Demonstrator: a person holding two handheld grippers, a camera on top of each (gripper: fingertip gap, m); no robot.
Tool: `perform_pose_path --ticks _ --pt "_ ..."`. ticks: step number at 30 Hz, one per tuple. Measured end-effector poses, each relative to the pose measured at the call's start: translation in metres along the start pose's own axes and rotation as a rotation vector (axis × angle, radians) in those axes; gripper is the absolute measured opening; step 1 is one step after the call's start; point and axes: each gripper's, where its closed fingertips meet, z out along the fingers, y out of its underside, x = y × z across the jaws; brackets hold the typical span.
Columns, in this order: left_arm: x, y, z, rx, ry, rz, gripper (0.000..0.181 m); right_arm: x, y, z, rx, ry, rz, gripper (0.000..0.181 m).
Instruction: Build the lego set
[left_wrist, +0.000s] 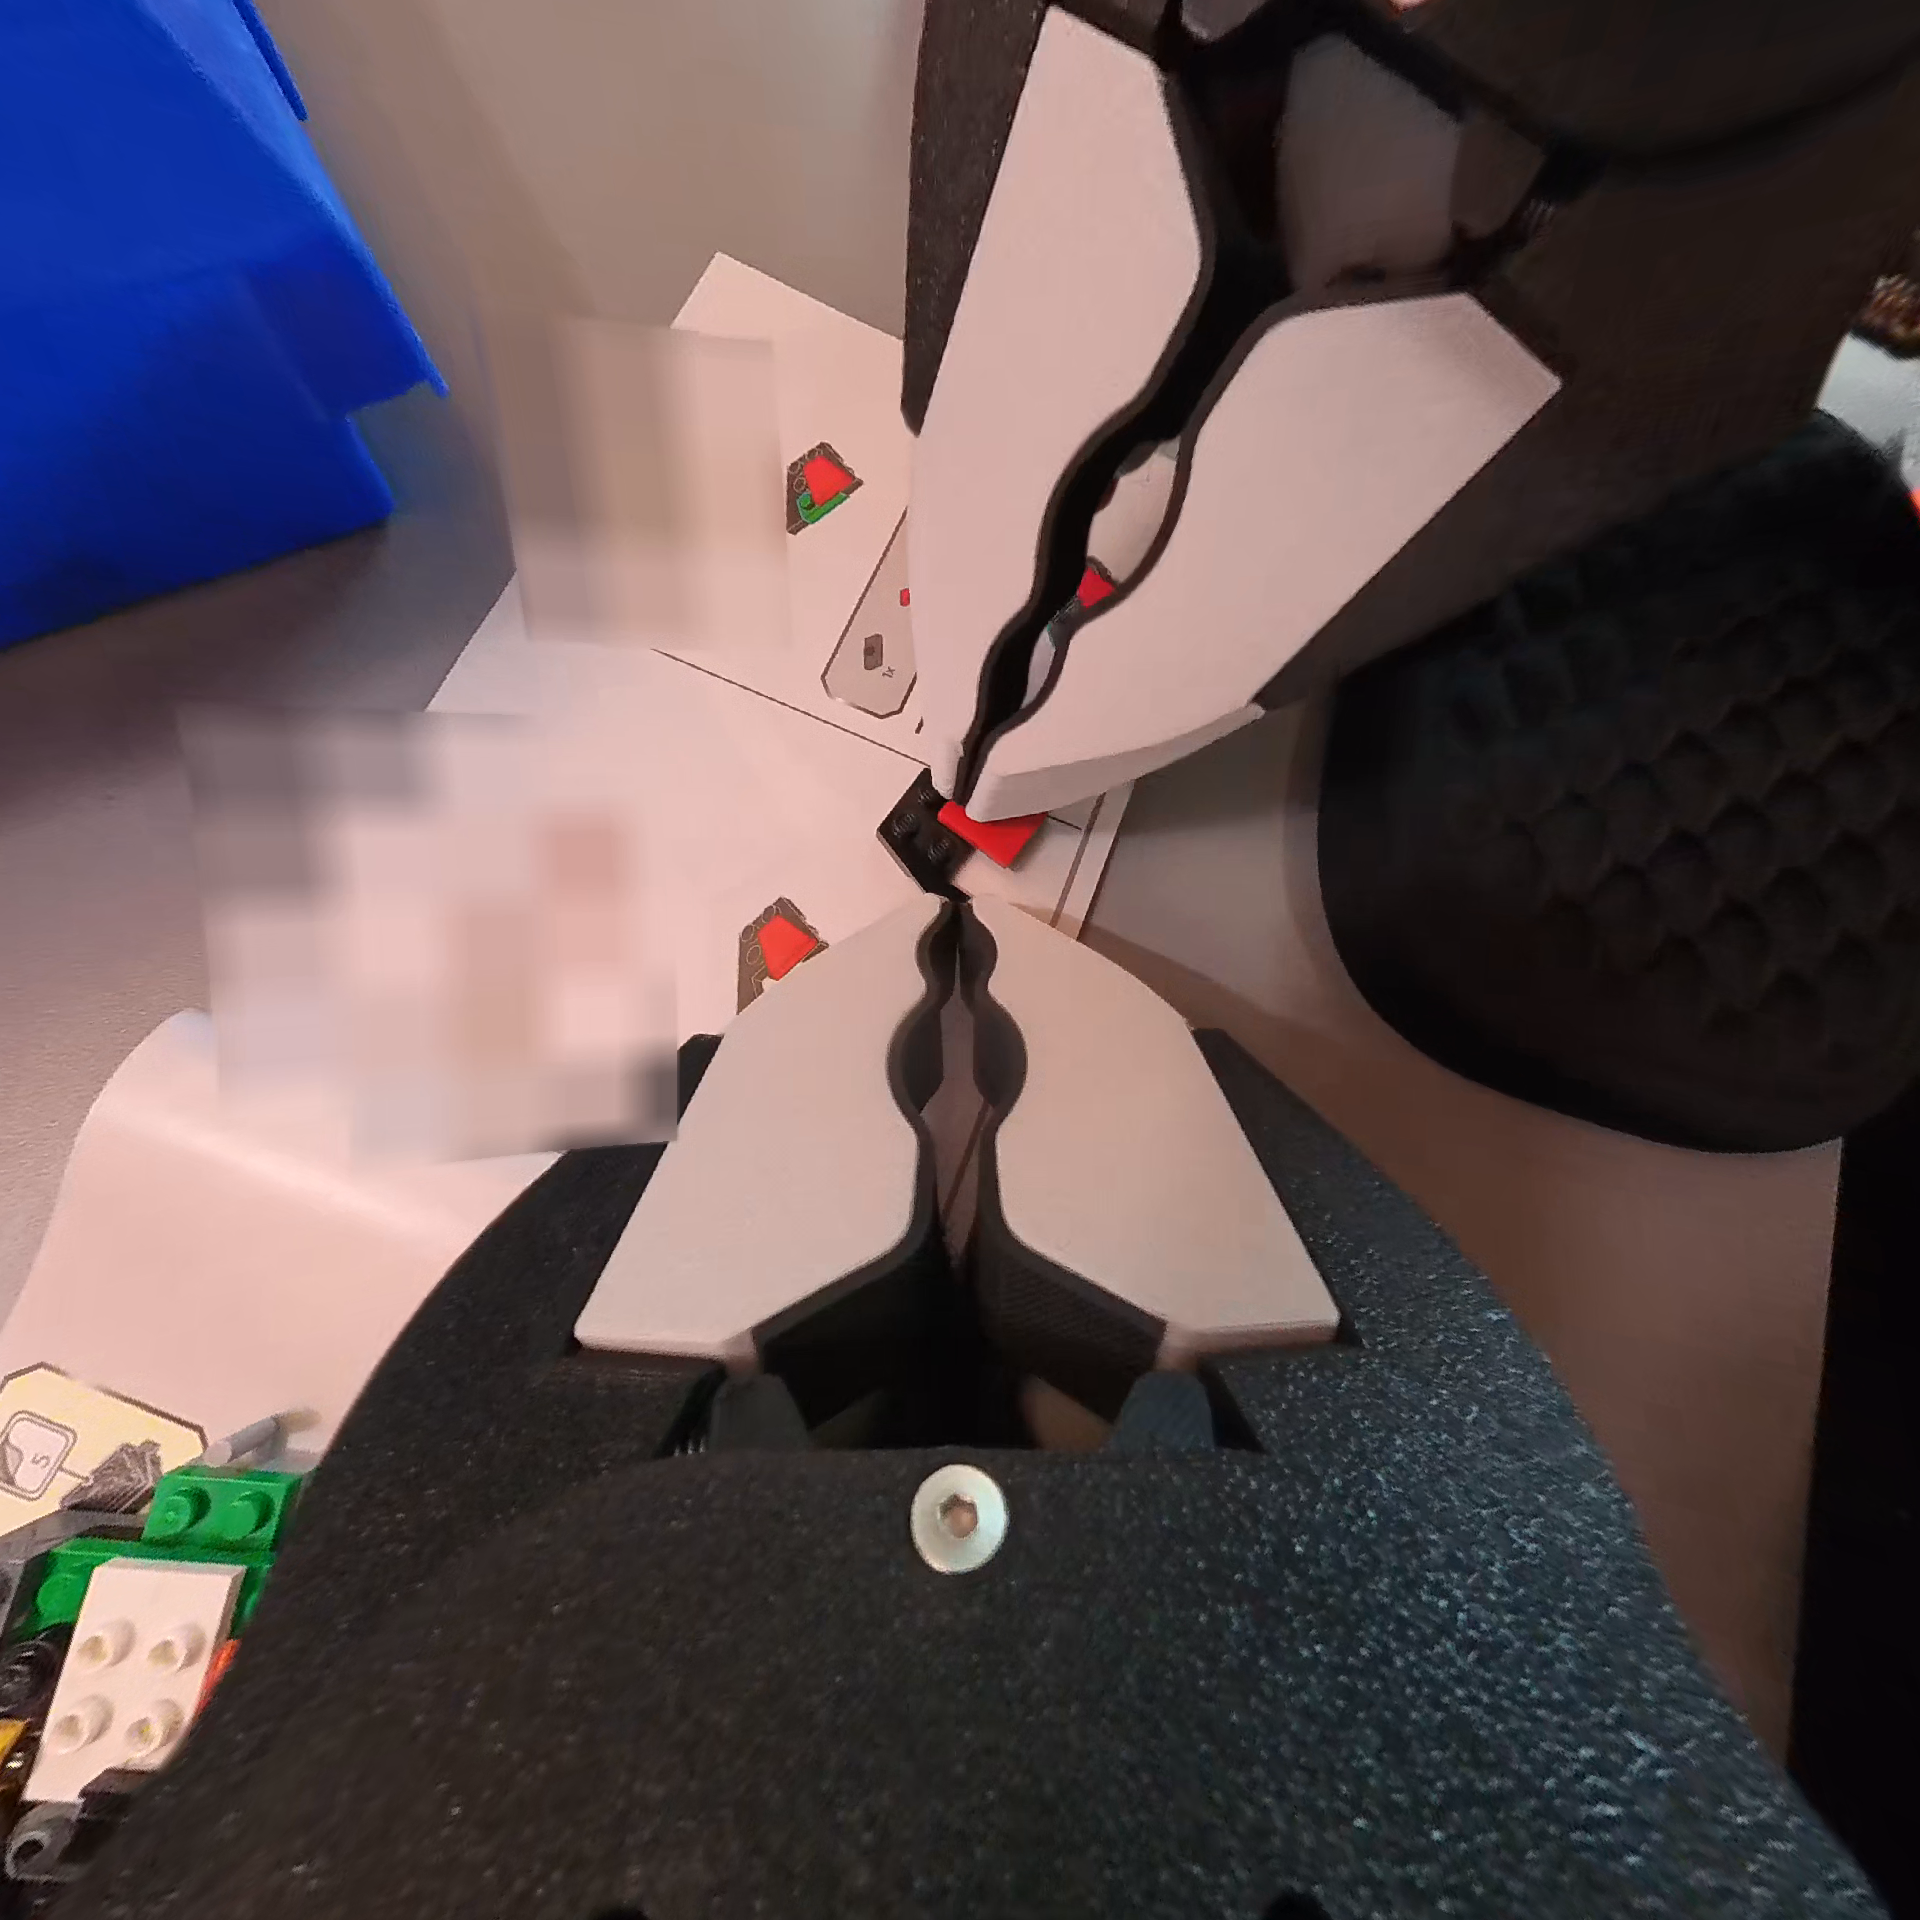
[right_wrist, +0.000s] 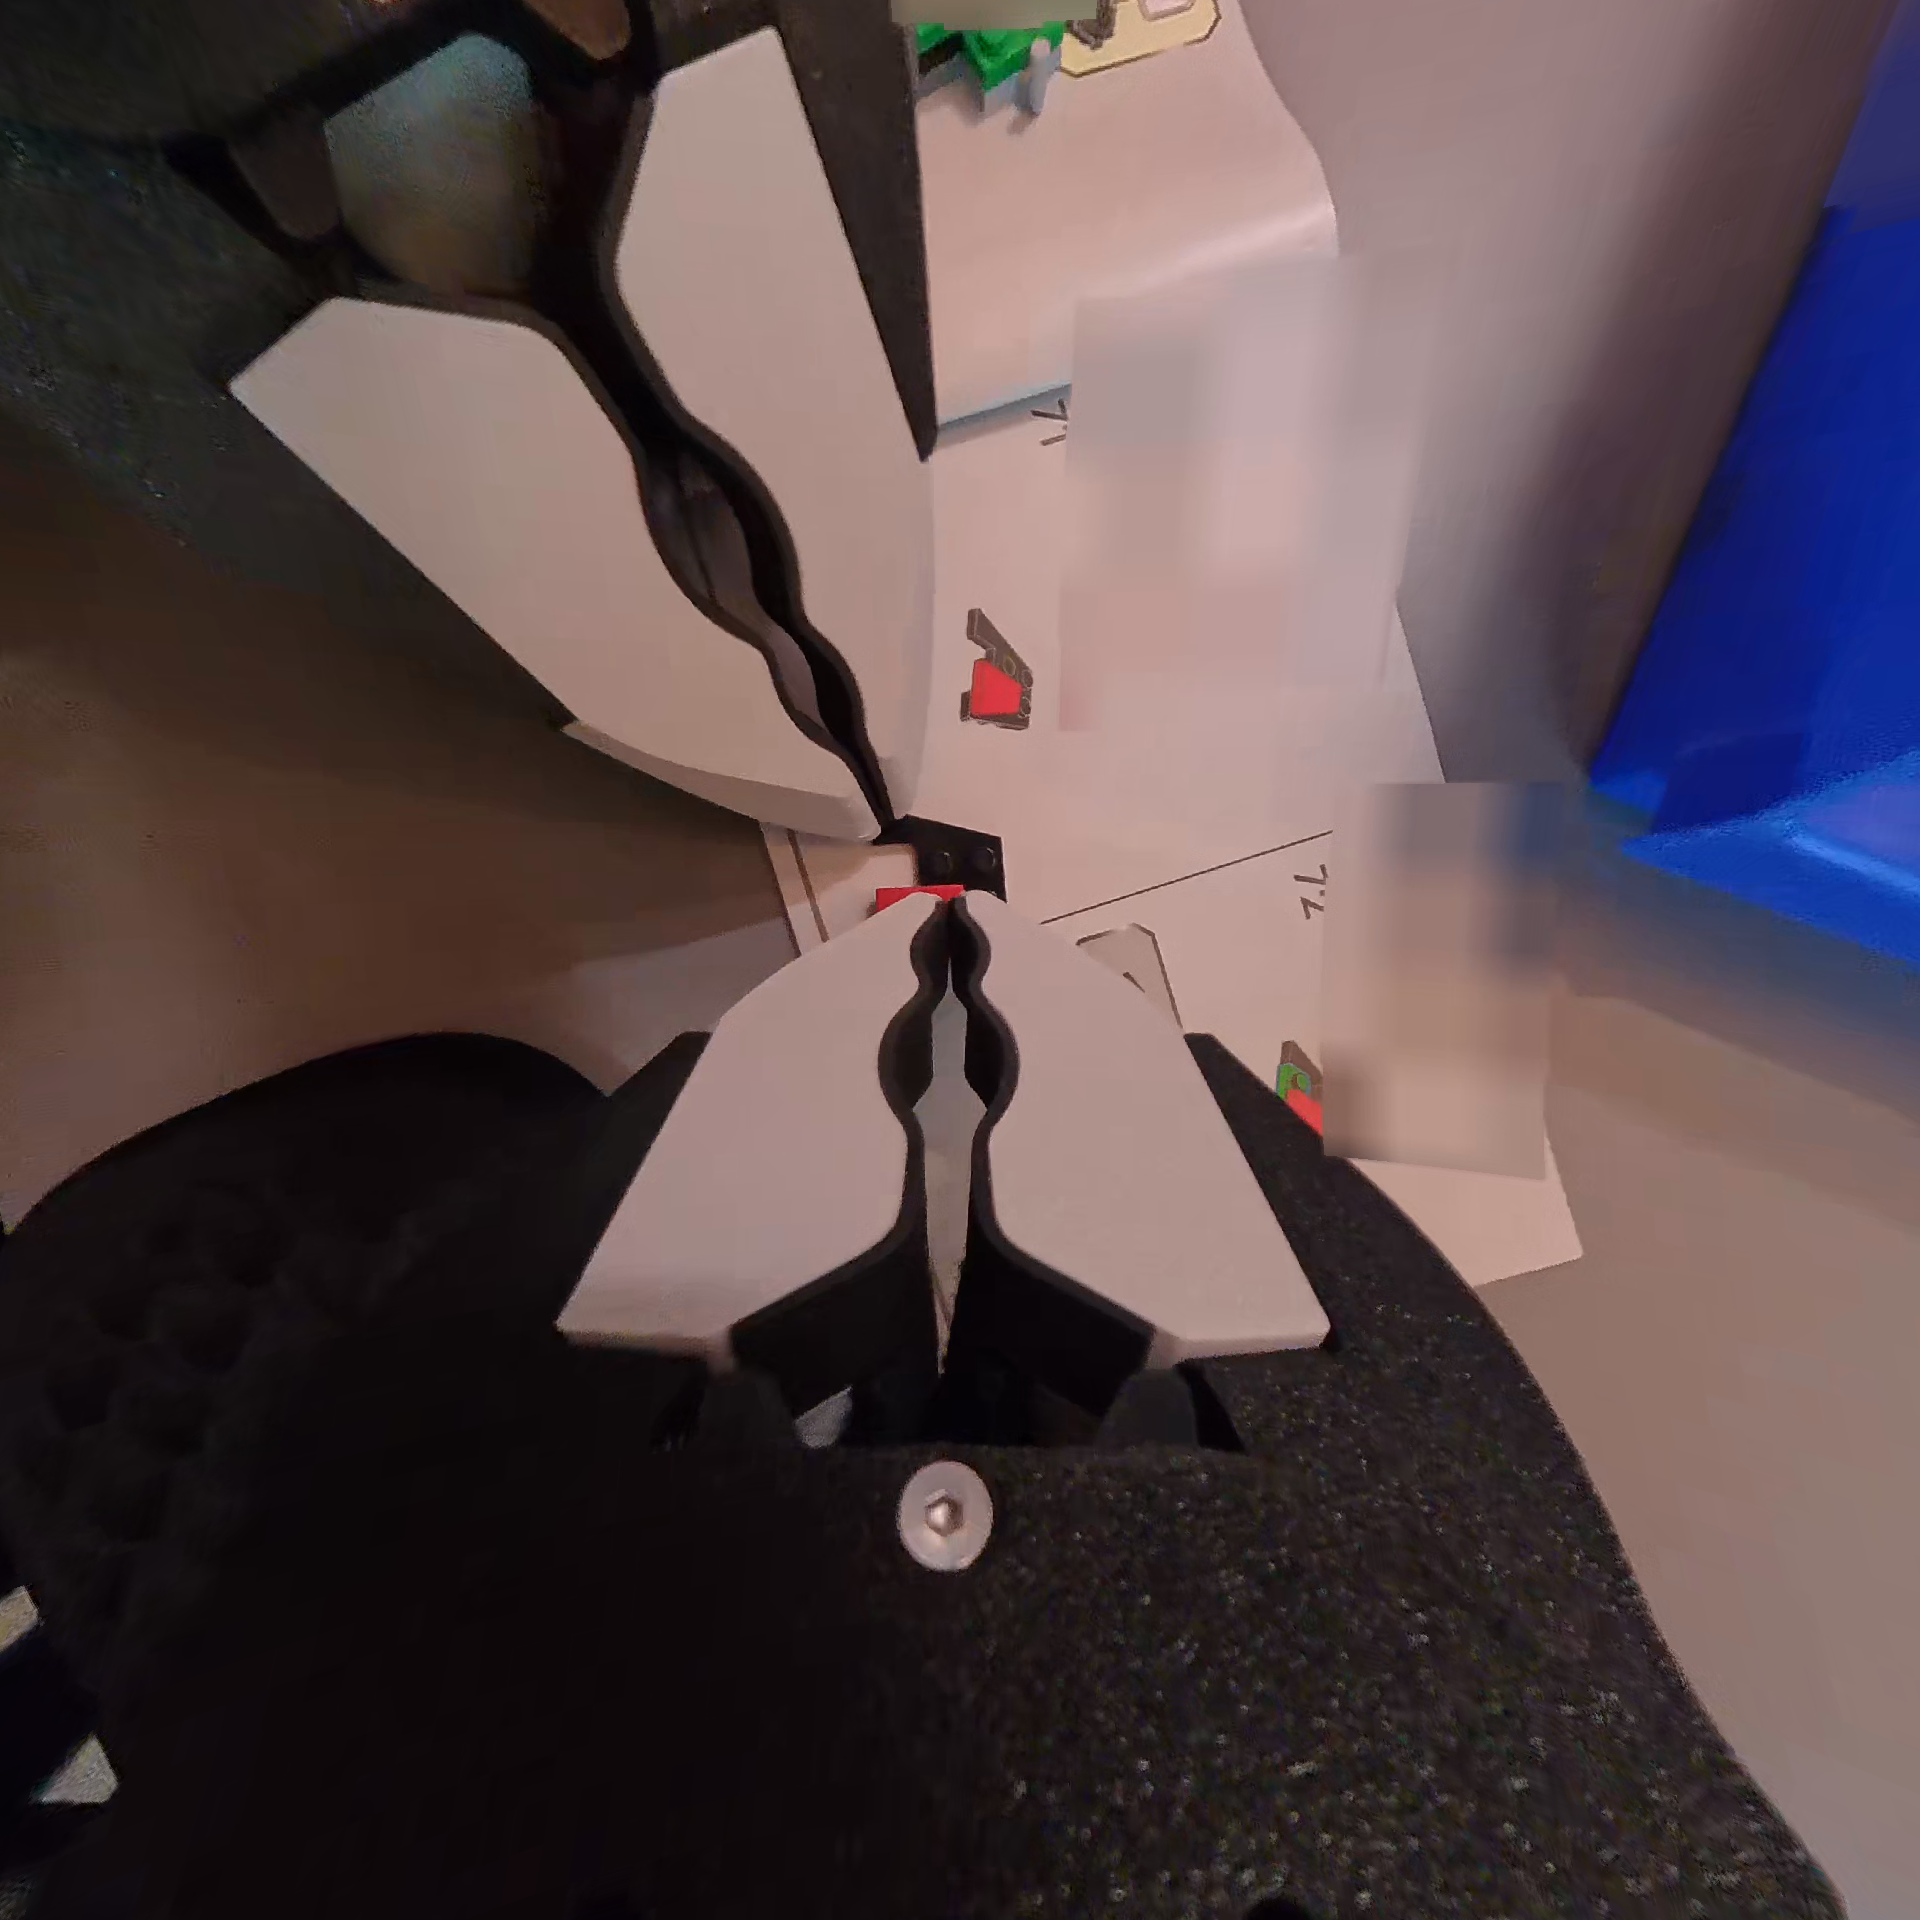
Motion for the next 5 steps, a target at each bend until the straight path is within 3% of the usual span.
perform_pose_path --ticks 3,5 --pt "-0.001 -0.001 0.0 0.001 -0.011 0.012 0.0 -0.002 0.0 -0.001 -0.04 0.025 -0.057 0.001" --pt "-0.001 -0.001 0.001 0.002 -0.015 0.015 0.0 -0.018 0.007 0.002 -0.109 -0.055 -0.101 0.002"
